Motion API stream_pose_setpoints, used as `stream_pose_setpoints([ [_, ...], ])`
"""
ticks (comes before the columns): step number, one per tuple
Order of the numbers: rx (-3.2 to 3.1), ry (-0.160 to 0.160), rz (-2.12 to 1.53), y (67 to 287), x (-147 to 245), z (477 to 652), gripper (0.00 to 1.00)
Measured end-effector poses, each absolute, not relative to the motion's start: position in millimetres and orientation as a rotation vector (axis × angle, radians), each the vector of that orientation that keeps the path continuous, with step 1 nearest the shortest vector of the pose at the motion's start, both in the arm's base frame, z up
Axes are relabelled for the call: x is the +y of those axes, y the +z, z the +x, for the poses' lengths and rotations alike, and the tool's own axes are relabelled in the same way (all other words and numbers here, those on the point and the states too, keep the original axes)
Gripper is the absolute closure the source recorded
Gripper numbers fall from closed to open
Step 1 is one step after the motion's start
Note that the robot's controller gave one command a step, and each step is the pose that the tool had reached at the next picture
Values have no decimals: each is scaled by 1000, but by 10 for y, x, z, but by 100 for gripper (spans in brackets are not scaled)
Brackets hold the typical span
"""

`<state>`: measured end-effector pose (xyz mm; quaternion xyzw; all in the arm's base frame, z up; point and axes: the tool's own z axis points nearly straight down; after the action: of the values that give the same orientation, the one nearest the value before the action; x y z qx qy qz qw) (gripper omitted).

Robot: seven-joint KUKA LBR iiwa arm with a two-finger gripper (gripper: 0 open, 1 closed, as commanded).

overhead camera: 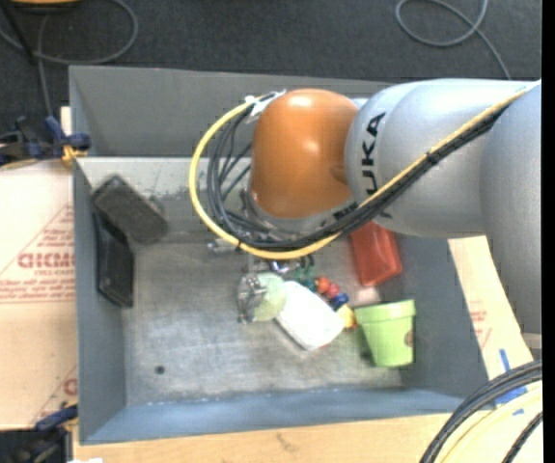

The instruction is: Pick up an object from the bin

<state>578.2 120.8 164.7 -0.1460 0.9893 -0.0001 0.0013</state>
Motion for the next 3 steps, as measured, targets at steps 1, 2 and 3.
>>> stream_pose_setpoints([
  [1, 3095, 0, -497, 1387, 1070, 5605, 0],
  [2, 3110, 2, -438, 1430, 737, 5516, 0],
  [3, 3024, 4, -793, 888, 519, 6039, 100],
])
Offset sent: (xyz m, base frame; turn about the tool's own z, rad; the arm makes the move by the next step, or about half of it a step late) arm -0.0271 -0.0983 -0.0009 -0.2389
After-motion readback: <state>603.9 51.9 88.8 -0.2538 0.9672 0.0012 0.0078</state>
